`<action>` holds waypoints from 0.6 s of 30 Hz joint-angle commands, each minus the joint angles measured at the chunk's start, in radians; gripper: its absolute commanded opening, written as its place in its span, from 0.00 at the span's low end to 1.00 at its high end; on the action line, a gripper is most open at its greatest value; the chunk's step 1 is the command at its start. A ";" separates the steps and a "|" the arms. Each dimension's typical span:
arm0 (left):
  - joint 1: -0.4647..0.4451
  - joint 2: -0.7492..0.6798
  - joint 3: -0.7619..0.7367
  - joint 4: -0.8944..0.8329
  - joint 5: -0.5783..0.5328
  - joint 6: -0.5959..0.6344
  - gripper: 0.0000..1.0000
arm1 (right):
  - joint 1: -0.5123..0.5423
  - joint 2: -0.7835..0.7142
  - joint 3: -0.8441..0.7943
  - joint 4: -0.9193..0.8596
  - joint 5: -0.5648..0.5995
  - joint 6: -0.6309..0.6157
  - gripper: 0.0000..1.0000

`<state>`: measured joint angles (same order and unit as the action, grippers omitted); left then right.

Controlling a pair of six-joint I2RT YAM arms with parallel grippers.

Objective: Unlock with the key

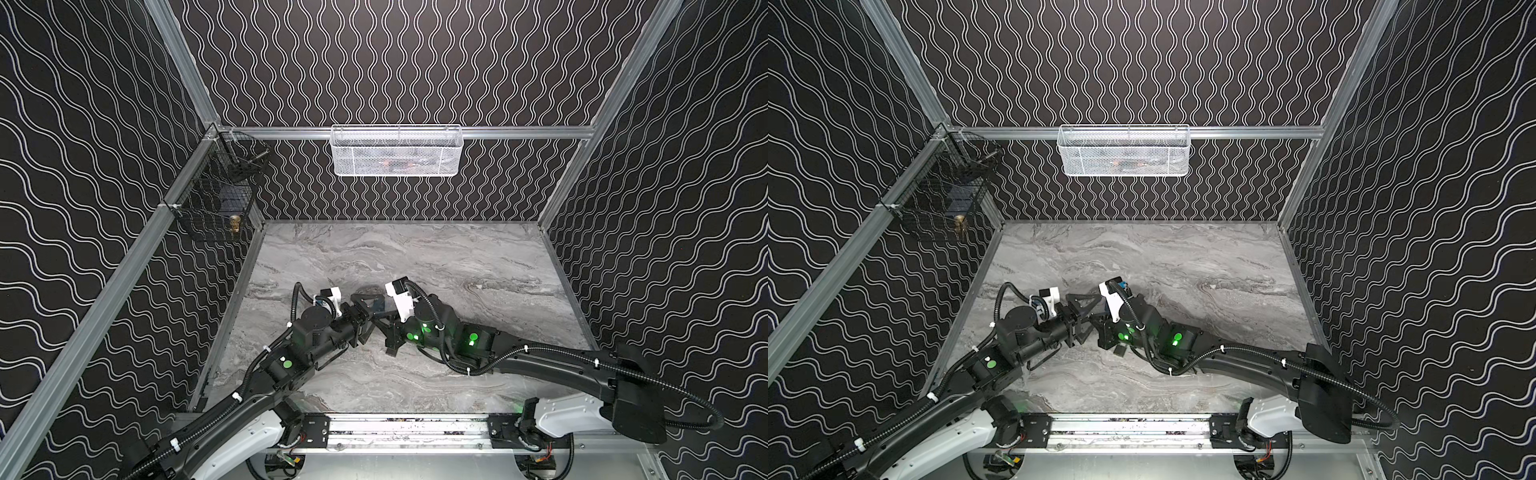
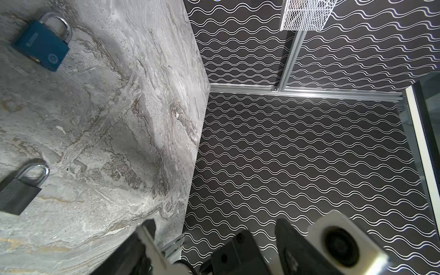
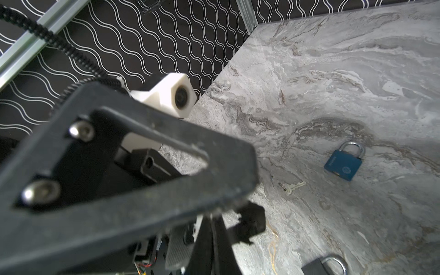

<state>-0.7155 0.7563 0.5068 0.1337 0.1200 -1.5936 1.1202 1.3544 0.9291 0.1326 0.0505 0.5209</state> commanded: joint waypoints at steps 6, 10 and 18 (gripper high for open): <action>-0.001 -0.011 -0.008 0.010 -0.035 -0.015 0.74 | 0.003 -0.045 -0.049 0.040 -0.012 0.031 0.00; -0.001 -0.016 -0.016 0.008 -0.043 -0.021 0.68 | 0.004 -0.053 -0.061 0.041 -0.018 0.029 0.00; 0.000 -0.031 -0.007 -0.029 -0.066 -0.014 0.55 | 0.006 -0.063 -0.069 0.020 0.008 0.037 0.00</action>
<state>-0.7155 0.7288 0.4911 0.1070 0.0780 -1.5970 1.1255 1.2980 0.8631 0.1368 0.0444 0.5495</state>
